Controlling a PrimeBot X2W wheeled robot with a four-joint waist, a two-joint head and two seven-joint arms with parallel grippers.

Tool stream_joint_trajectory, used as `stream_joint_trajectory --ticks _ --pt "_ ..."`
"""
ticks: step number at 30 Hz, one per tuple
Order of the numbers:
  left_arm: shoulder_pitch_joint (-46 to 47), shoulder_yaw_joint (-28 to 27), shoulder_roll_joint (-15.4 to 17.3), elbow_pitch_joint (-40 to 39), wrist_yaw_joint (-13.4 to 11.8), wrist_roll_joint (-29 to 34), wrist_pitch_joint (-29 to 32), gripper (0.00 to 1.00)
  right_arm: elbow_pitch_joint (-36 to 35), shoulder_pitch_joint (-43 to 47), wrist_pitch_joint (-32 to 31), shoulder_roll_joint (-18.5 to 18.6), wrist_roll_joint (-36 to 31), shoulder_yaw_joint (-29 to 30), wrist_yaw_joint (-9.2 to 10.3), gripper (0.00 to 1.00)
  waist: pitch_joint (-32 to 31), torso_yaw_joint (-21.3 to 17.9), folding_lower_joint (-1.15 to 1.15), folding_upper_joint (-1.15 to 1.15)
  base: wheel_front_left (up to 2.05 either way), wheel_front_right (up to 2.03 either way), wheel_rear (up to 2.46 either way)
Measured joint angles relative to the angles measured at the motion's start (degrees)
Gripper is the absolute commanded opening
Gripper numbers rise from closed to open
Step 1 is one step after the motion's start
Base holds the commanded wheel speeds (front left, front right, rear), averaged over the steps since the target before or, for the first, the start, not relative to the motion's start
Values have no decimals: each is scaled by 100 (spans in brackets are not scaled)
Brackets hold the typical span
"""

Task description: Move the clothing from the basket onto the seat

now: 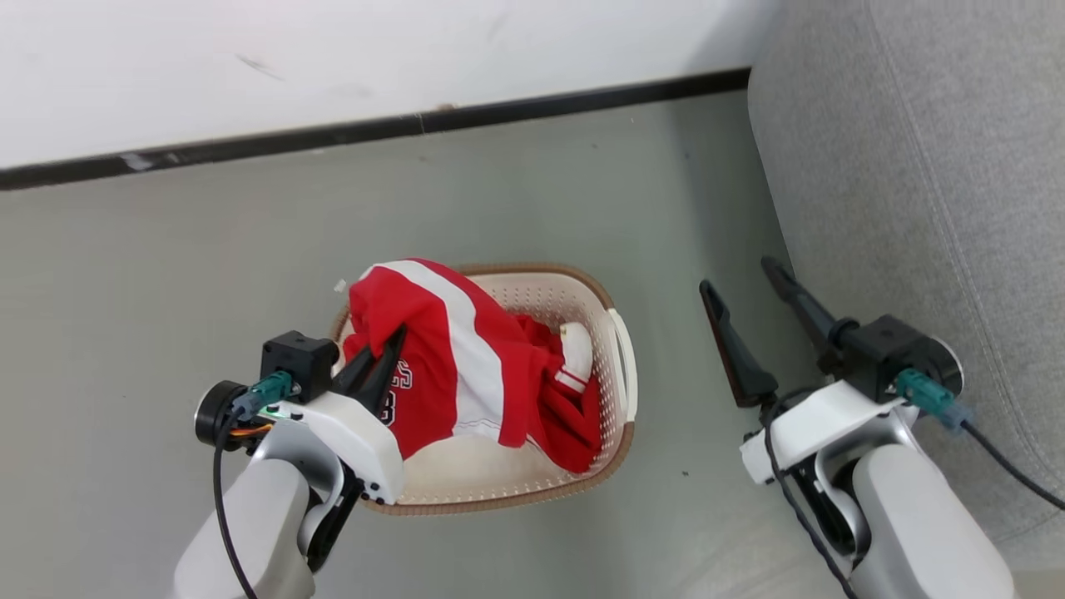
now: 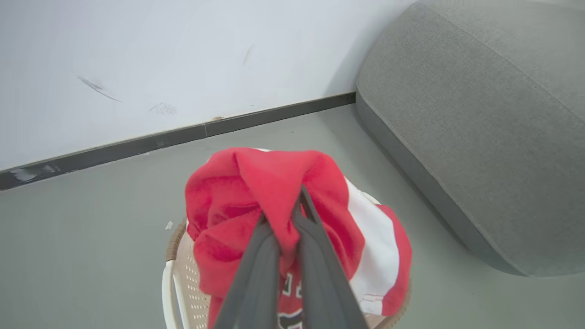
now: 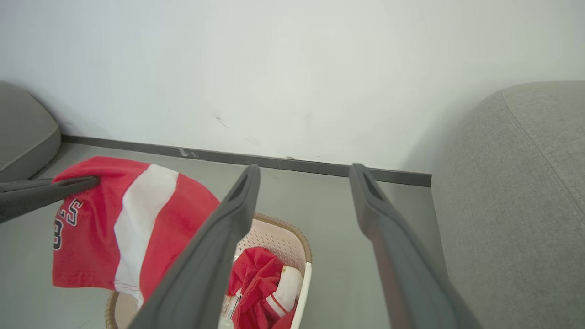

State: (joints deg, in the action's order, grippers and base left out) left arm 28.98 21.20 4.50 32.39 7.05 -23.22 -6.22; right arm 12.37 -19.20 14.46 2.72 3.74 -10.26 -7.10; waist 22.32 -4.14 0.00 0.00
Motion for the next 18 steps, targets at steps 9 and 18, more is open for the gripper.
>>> stream_joint_trajectory --ticks 9,18 --pt "-260 163 -22 -172 0 -204 -220 0 63 426 0 9 -88 -210 -3 100 -623 255 0 0 0 0 0" --pt "-457 481 -38 -353 2 -291 -327 0 64 645 0 19 -92 -509 -3 100 -1093 484 0 0 0 0 0"
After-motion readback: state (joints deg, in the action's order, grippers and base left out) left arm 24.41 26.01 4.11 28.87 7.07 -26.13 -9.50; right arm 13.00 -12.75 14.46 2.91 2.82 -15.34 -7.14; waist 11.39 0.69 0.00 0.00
